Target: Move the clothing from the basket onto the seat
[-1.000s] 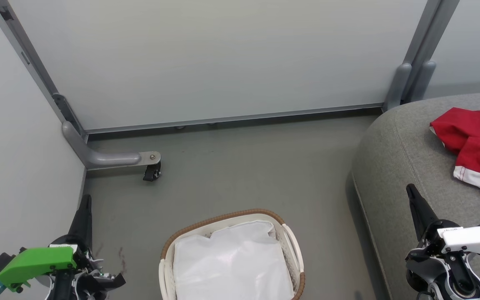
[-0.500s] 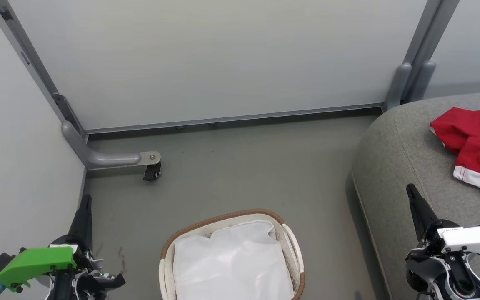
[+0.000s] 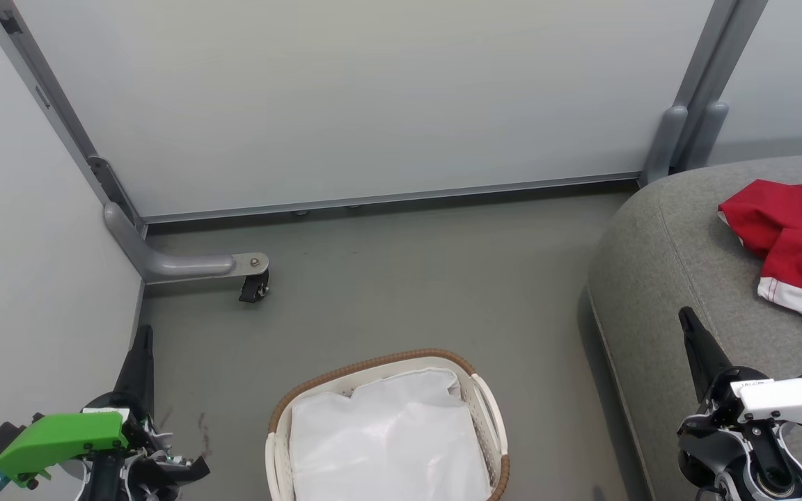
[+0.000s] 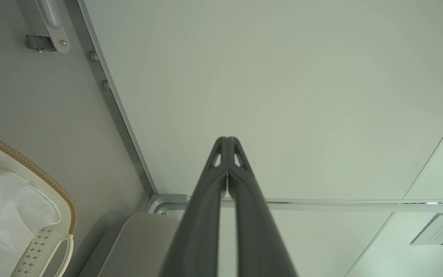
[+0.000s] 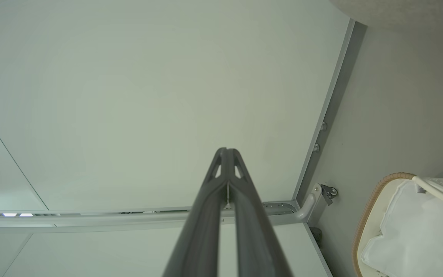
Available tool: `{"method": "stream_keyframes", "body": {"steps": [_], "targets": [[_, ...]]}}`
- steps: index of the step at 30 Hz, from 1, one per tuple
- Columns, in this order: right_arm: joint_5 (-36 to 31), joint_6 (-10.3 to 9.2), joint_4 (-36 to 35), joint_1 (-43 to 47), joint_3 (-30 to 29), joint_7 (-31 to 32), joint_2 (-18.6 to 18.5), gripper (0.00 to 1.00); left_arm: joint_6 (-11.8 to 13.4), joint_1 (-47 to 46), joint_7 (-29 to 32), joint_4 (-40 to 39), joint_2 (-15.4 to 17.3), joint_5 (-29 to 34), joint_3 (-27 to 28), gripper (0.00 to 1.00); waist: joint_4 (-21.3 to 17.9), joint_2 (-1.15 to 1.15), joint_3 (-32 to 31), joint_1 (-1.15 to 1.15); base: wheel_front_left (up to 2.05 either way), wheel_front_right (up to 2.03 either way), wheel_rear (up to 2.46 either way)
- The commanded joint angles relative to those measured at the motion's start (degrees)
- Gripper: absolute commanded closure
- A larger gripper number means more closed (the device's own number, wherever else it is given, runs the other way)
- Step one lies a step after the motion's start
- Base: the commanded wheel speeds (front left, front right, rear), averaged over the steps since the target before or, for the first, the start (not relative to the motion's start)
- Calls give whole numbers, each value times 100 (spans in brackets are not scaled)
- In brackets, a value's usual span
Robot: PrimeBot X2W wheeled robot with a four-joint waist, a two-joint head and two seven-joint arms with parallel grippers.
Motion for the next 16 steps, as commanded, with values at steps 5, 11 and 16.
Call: {"method": "stream_keyframes", "body": {"steps": [5,11,16], "targets": [[20,-2,-14,62,-10,18,-34,100,-18,-60,17,-6,38,-23,11,100,0,0,0,0,0,0,0],[20,-2,-14,62,-10,18,-34,100,-18,-60,17,-6,38,-23,11,100,0,0,0,0,0,0,0],[20,-2,-14,62,-9,18,-34,100,-18,-60,17,-6,38,-22,11,100,0,0,0,0,0,0,0]]}}
